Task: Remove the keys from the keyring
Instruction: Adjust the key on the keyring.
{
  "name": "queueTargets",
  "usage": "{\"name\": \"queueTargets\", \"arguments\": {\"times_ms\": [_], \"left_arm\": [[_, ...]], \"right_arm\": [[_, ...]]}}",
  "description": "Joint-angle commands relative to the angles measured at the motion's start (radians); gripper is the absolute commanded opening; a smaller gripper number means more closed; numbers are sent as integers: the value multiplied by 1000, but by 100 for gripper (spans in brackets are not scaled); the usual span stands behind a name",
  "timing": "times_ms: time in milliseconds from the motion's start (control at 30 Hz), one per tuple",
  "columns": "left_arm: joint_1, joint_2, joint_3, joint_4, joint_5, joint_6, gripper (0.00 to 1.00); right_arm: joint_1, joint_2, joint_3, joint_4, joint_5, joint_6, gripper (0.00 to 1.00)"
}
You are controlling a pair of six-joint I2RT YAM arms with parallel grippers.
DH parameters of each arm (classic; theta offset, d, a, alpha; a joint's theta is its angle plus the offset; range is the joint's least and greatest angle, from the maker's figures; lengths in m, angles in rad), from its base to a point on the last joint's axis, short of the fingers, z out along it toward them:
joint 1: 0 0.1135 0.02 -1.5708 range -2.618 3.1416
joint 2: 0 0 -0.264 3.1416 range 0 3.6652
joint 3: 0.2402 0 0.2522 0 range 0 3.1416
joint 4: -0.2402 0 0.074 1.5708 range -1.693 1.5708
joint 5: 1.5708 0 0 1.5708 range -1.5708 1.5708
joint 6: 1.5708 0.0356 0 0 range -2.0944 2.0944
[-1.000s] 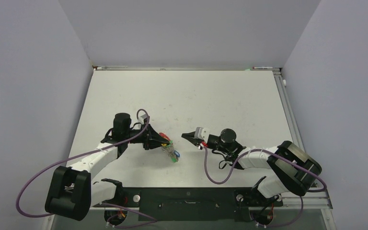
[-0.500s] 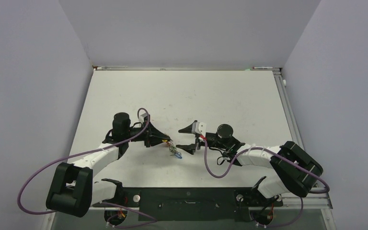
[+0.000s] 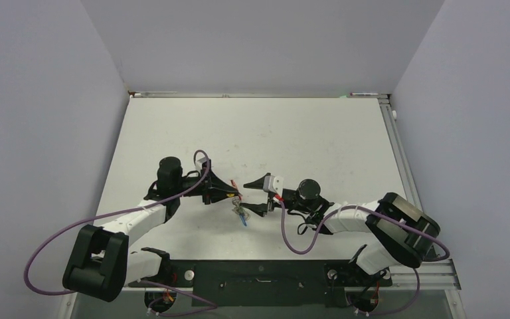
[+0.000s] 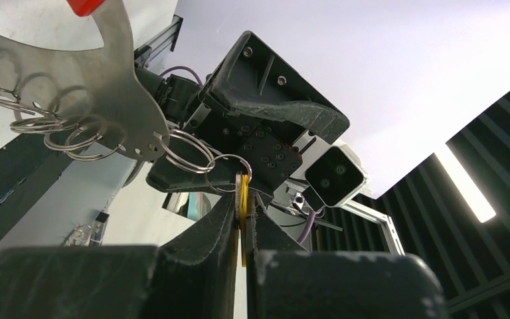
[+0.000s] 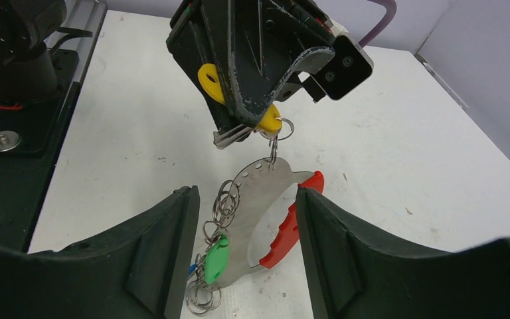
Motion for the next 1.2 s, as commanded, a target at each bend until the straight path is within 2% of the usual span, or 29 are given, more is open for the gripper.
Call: {"name": "queueTargets", "arguments": {"times_ms": [0,233,700,800,900,967,1067,1167], "left_arm": [[-21,-22,-1,76,27,-13,0],[-47,-33,0,72,44,-3,0],[-48,-30,9,80,67,9,0],[-48,-31,11,81,71,12,0],[-48,-35,17,68,78,27,0],[-46,-39,23,38,78,56,0],[-29,-52,55,-69,68,165,0],[6,-60,117,-226,53,367,3]], "right_arm": [[-1,27,37,111,-9,-40,55],[0,76,77,153,-11,-50,55],[13,133,107,155,-97,-72,38],[11,134,113,128,-110,-94,32],[2,130,109,112,-121,-114,13],[-4,120,108,108,-123,-122,6],[-11,100,115,83,-121,-141,5],[-24,69,125,28,-122,-173,5]]}}
